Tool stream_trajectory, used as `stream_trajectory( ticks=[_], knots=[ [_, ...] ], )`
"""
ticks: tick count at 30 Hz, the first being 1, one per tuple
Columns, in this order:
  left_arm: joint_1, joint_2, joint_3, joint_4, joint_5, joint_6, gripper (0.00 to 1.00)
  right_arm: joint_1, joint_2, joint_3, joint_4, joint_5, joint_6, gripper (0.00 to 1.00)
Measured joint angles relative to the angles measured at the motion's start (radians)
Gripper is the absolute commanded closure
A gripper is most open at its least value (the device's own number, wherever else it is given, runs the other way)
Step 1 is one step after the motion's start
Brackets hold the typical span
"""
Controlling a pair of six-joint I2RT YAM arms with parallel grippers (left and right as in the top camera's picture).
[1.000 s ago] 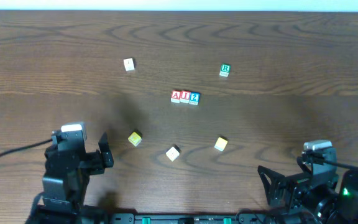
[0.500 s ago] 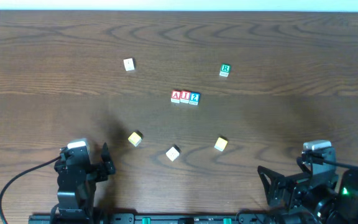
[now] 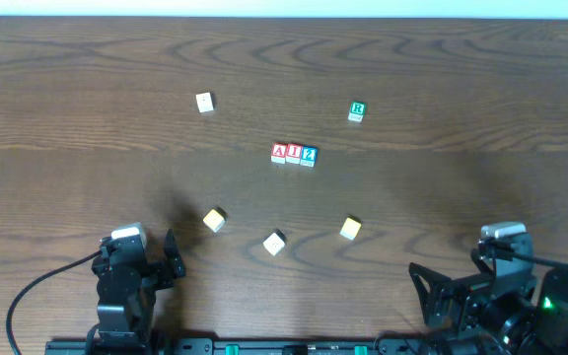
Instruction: Spell out Ai2
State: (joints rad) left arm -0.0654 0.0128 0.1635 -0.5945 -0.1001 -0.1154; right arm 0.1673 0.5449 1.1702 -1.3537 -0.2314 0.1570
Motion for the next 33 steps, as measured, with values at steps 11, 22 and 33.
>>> stream_trajectory(
  ticks=[11,22,33],
  knots=[
    [0.000,0.000,0.000,0.000,0.011,0.000,0.04,0.000,0.000,0.000,0.000,0.000,0.000,0.01],
    [0.000,0.000,0.000,0.000,0.011,0.000,0.05,0.000,0.000,0.000,0.000,0.000,0.000,0.01],
    [0.000,0.000,0.000,0.000,0.011,0.000,0.04,0.000,-0.004,-0.006,0.050,0.111,-0.102,0.01]
  ],
)
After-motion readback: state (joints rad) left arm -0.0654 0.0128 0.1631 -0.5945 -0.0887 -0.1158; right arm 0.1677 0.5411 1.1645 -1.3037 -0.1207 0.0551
